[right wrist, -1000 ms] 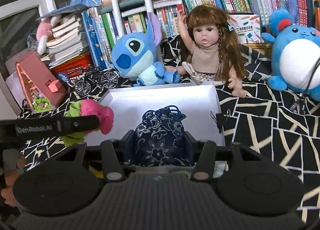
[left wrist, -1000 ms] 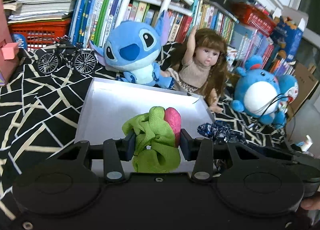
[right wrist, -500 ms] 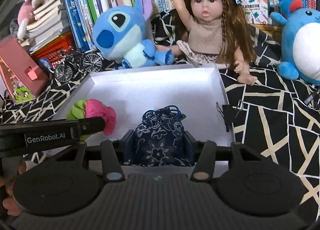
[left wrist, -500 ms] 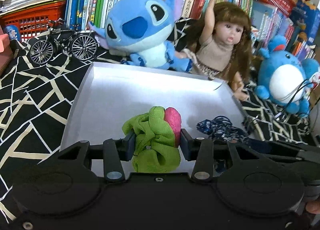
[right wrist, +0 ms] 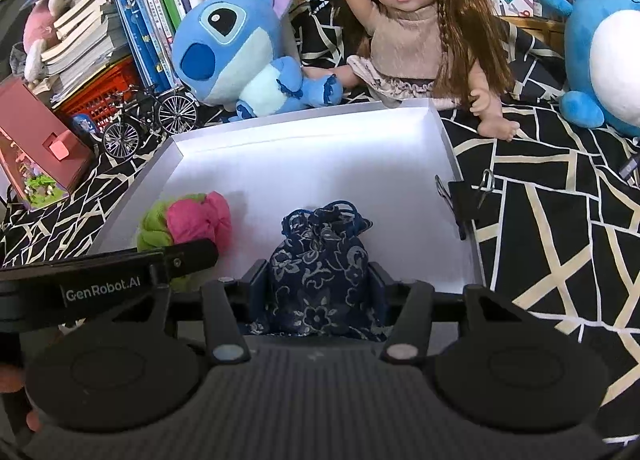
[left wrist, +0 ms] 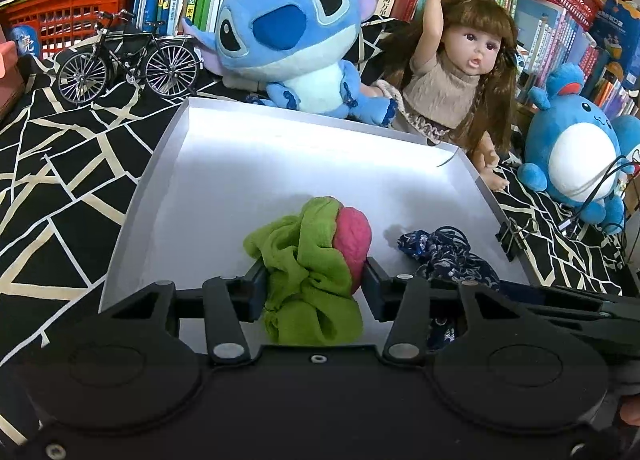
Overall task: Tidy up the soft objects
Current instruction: 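Carry pouch and scrunchie into the white box and open both tools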
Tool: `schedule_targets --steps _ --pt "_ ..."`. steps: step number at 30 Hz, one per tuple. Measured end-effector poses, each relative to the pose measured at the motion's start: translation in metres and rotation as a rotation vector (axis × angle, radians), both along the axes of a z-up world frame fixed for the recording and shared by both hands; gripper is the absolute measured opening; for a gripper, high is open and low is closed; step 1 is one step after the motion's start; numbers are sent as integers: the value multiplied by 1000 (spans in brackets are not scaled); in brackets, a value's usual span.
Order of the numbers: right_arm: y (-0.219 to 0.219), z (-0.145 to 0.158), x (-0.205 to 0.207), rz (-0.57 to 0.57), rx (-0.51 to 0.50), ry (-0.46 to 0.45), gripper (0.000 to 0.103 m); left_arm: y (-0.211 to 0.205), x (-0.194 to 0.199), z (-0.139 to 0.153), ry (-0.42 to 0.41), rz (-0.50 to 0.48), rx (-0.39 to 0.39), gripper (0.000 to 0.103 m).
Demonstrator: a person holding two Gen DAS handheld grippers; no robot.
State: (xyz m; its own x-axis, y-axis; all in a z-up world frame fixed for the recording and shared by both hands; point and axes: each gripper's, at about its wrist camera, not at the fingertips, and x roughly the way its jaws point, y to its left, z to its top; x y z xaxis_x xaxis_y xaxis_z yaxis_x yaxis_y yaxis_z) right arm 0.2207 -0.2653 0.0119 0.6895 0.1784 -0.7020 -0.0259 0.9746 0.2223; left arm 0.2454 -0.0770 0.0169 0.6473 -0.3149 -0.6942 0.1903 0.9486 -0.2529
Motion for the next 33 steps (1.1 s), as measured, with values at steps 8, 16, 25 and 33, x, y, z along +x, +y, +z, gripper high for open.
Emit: schedule_targets --steps 8,16,25,33 --pt "-2 -2 -1 -6 21 6 59 -1 -1 -2 4 -7 3 49" --pt "-1 -3 -2 -2 20 2 59 1 -1 -4 5 -7 0 52" --pt "-3 0 -2 -10 38 -16 73 4 -1 -5 6 1 -6 59" --pt "-9 15 -20 -9 59 -90 85 11 -21 16 -38 8 17 78"
